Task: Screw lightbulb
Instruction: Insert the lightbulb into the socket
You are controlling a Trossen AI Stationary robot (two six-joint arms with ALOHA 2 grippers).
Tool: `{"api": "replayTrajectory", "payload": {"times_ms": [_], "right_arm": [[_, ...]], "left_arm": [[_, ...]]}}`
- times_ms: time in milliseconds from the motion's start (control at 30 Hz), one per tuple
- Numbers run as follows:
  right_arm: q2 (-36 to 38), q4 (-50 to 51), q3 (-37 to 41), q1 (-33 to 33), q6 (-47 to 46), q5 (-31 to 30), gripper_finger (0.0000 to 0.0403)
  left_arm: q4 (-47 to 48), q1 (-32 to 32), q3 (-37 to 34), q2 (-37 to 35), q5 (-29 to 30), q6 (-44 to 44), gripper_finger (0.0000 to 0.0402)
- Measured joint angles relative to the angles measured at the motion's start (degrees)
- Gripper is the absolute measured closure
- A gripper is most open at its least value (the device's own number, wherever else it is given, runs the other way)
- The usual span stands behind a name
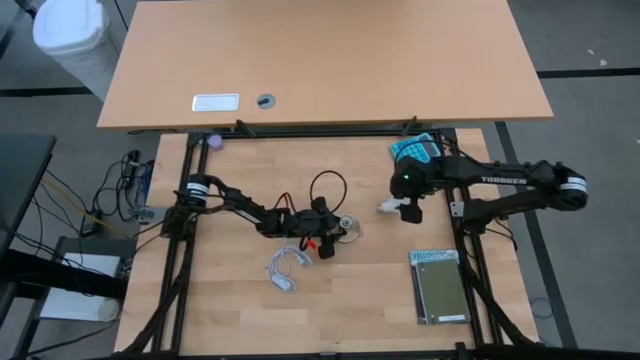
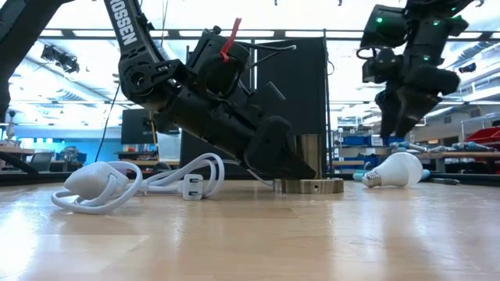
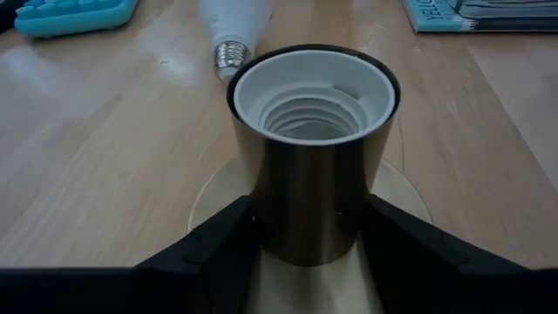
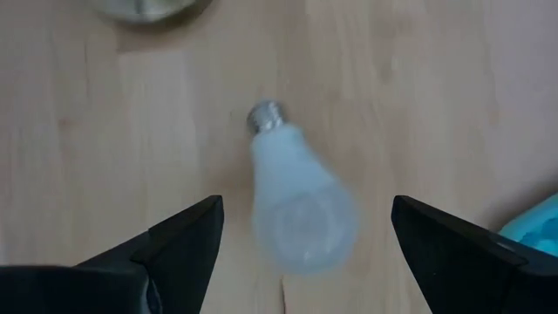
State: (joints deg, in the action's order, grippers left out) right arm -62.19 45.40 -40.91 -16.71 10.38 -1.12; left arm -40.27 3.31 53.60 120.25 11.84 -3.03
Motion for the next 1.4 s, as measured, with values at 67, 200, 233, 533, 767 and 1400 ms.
{"api": "replayTrajectory", "payload": {"times_ms": [67,200,233,533,767,1400], "right_arm": [[-0.3,1.2,0.6,0.0,0.4,0.9,0.0071],[-2.0,-0.2,0.5,0.2,2.2,-1.5,0.0071],[-2.7,-0.4,0.6,0.2,3.0,-1.8,0.0071],[-10.7,-3.0,0.6,0.1,10.0,-3.2,0.0055],[-15.5,-5.0,0.6,0.4,11.4,-3.4,0.0053],[-20.9,-7.6,0.7,0.5,11.9,-1.0,0.012]], "left_arm": [[0.0,0.0,0.0,0.0,0.0,-0.1,0.0184],[-0.3,0.0,0.0,0.0,-0.1,-0.2,0.0184],[-0.3,0.0,0.0,0.0,-0.1,-0.2,0.0184],[-0.3,0.0,0.0,0.1,-0.2,-1.1,0.0184],[-0.3,0.0,0.0,0.1,-0.5,-1.7,0.0184],[-0.3,0.0,0.0,0.1,-0.5,-1.7,0.0184]]}}
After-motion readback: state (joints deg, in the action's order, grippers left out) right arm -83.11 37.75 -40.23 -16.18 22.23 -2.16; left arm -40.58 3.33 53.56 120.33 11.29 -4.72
